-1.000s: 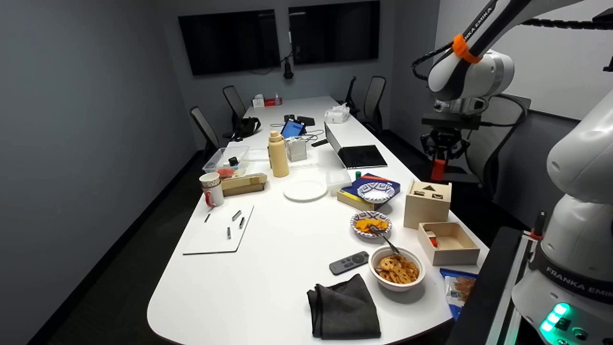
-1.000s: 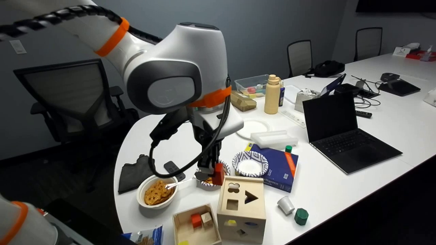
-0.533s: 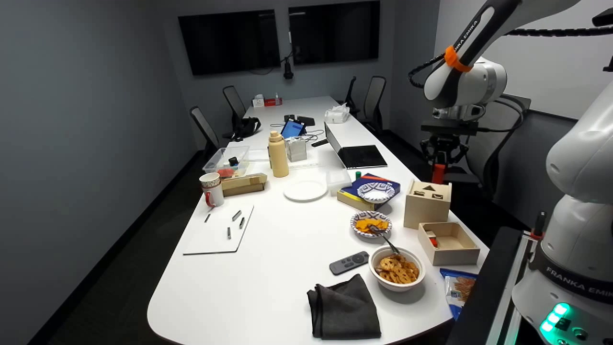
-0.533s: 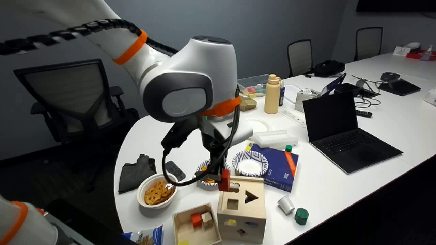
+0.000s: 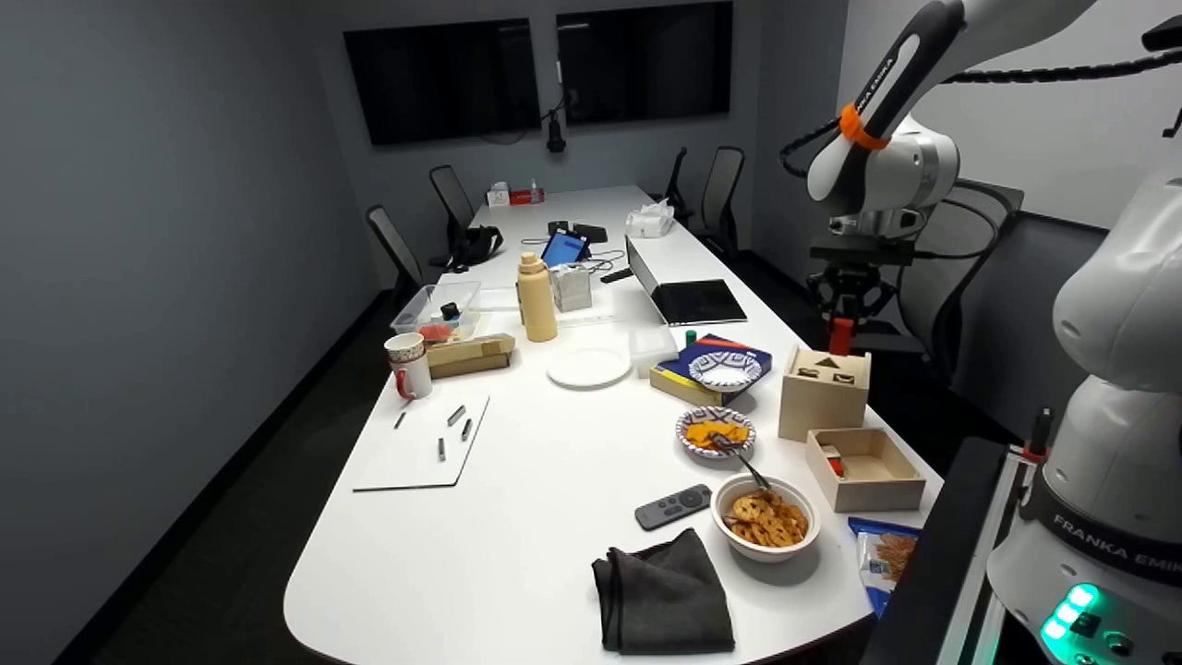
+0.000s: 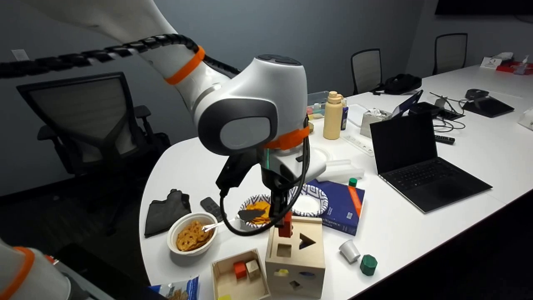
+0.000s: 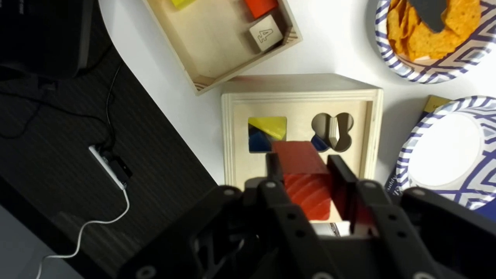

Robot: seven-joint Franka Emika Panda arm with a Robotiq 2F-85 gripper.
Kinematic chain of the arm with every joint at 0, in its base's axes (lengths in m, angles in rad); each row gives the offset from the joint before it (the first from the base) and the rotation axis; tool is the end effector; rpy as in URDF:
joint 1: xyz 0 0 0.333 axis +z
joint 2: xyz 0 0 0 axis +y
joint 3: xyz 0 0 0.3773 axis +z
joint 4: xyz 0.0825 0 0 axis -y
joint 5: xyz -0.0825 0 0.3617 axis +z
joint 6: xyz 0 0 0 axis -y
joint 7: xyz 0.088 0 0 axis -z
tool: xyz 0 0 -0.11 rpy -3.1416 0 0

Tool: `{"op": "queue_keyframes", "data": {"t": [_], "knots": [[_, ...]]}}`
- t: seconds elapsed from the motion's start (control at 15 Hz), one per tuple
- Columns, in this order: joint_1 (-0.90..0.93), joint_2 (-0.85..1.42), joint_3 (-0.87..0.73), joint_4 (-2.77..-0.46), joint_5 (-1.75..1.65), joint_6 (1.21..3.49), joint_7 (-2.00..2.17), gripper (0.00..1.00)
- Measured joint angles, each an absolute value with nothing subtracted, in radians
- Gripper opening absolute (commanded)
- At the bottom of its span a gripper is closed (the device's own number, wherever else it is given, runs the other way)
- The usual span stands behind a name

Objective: Pick up one orange block and put it inside the shape sorter

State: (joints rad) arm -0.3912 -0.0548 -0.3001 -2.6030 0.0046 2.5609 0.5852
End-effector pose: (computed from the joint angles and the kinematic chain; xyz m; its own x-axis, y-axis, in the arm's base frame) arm 0.3249 -0.2690 0.3506 0.2867 -0.9580 -0.0019 -0.9578 -0.2866 -0.0213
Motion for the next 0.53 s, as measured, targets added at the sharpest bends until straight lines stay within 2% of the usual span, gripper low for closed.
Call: {"op": "queue_keyframes", "data": {"t": [0.53], "knots": [[-0.387,0.034,-0.315,-2.571,0.091,2.568,0.444,0.08]]}}
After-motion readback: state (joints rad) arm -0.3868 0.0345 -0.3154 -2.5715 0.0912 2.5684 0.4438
